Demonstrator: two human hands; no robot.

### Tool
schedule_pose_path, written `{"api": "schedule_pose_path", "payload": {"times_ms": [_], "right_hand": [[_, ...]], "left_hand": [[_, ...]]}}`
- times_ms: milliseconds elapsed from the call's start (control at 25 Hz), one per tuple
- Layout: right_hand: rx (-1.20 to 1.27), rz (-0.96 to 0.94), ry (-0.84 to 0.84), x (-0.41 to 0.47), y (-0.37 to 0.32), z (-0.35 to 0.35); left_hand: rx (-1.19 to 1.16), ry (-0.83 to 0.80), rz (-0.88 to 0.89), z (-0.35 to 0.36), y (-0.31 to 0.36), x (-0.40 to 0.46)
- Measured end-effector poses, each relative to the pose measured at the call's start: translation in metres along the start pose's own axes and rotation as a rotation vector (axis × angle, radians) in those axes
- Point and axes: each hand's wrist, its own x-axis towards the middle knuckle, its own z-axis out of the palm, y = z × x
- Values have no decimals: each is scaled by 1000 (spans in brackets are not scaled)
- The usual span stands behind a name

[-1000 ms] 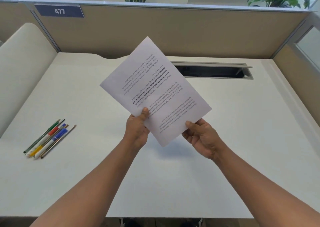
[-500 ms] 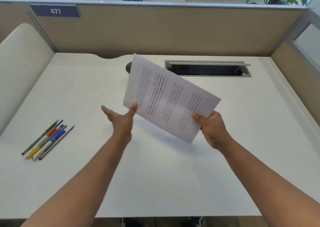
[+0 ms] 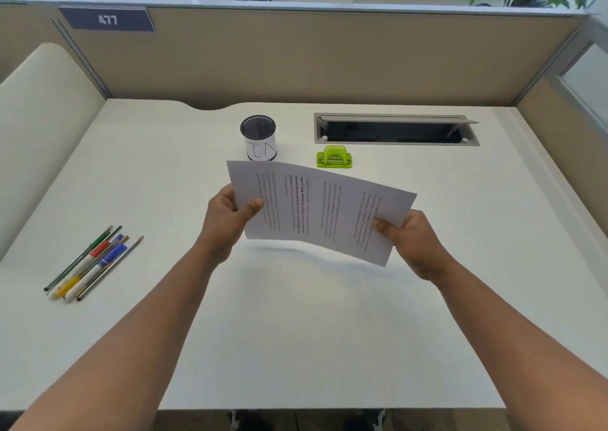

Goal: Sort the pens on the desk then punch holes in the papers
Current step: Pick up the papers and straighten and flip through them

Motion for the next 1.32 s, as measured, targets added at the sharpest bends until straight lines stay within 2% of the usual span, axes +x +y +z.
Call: {"api": "schedule_pose_path", "payload": {"times_ms": [80, 240, 440, 600, 680, 840, 1320], "right_hand": [[3, -13, 56, -1, 4, 5], [7, -21, 205, -5, 17, 23], [35, -21, 315, -5, 28, 35], [-115, 32, 278, -13, 44, 39], [-164, 36, 260, -15, 46, 39], [-193, 29, 252, -14, 43, 37], [-217, 48, 209, -9, 40, 33]], "left_hand": [[6, 59, 9, 5, -4, -4], [165, 253, 89, 25, -12, -22], [169, 345, 143, 45, -17, -34], [150, 370, 32, 49, -32, -40], [161, 361, 41, 47, -33, -40], [191, 342, 88, 44, -30, -40], [243, 310, 21, 38, -38, -39]]}}
